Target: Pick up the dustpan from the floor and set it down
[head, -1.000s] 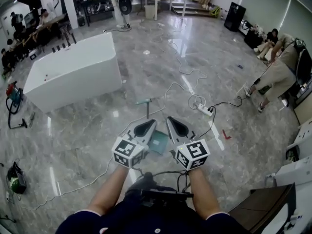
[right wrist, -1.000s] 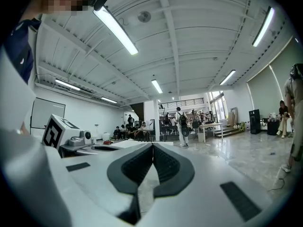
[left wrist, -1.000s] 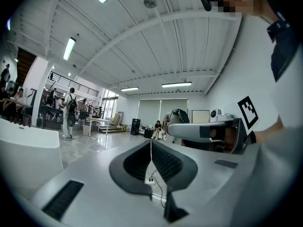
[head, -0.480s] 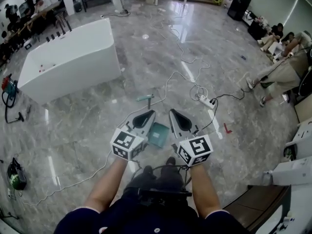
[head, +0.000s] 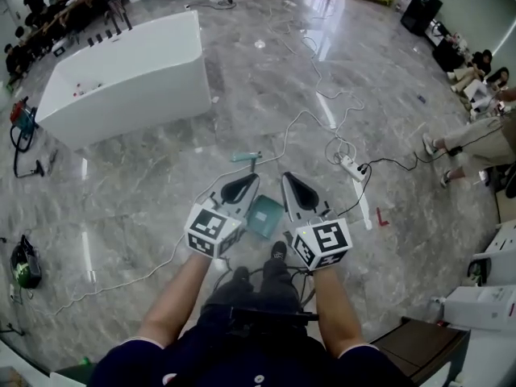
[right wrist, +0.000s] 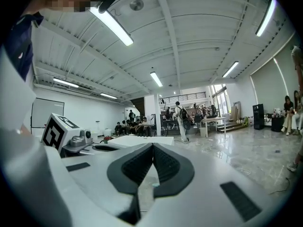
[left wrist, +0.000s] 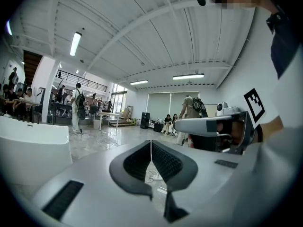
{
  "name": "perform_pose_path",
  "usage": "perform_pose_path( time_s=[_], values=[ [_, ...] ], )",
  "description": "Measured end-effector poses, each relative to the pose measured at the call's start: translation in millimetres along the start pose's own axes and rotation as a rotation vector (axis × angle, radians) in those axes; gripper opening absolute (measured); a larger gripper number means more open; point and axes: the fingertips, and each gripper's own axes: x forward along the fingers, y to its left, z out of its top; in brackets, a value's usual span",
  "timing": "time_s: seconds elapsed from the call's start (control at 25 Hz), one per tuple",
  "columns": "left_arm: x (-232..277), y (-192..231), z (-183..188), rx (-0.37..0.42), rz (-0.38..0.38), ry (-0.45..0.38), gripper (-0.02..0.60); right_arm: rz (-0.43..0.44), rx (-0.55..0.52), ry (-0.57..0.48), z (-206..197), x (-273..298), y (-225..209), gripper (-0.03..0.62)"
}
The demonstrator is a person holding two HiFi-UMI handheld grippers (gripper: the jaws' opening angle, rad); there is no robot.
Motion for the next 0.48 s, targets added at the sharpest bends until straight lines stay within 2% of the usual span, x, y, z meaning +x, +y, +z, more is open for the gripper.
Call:
perform_pose_path(
  time_s=[0.32,0.48],
  values=[
    [32,12,-15,-0.026,0.054,0.040,0.015,0.028,0.012,0.040,-17,16,-31,0.006],
    [48,24,-49,-0.030,0.095,0.104,0.015,0.029,0.030,0.067,-34,21,-45,0.006]
  ],
)
